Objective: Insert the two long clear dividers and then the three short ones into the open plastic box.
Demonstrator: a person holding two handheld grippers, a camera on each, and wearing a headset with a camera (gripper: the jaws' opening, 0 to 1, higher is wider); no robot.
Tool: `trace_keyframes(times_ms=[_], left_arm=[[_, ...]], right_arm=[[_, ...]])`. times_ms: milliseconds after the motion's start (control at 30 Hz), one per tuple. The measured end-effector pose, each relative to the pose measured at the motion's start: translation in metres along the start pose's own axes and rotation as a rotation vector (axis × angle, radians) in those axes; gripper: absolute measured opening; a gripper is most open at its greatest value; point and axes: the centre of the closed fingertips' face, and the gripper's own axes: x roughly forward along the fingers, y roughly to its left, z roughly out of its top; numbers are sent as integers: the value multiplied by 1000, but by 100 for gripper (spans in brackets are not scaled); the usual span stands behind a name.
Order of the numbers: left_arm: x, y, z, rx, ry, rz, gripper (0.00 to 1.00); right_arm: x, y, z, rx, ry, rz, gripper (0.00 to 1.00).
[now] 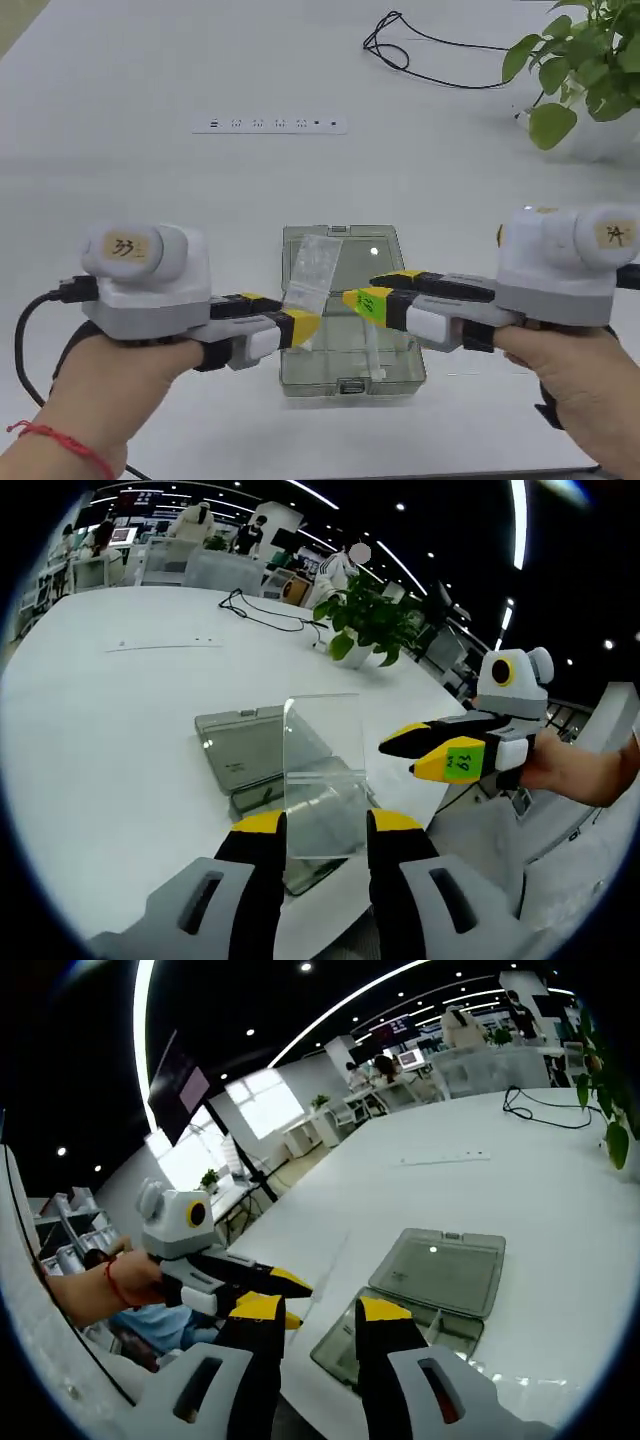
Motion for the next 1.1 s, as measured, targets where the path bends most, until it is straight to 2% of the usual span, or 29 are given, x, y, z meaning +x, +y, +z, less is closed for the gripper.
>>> trace_keyframes(times_ms=[200,500,567,700,900,1100], left_arm=[[4,-9,5,6,-11,-25,30],[6,-14,7,18,-12,-47,30],[7,-15,6,21,-9,-47,30],[9,-14,5,36,-10,-41,30],[11,-15,2,41,-8,-43,28],[11,-15,2,50,-10,-54,32]], right_arm=[[8,-1,-2,61,-2,-29,21],[11,-9,-1,107,-10,-61,13],[11,-8,-2,116,-7,-61,8],[12,-10,-3,148,-10,-91,7],[14,-11,-3,165,-5,-105,6],[15,-11,-3,171,6,-102,6]])
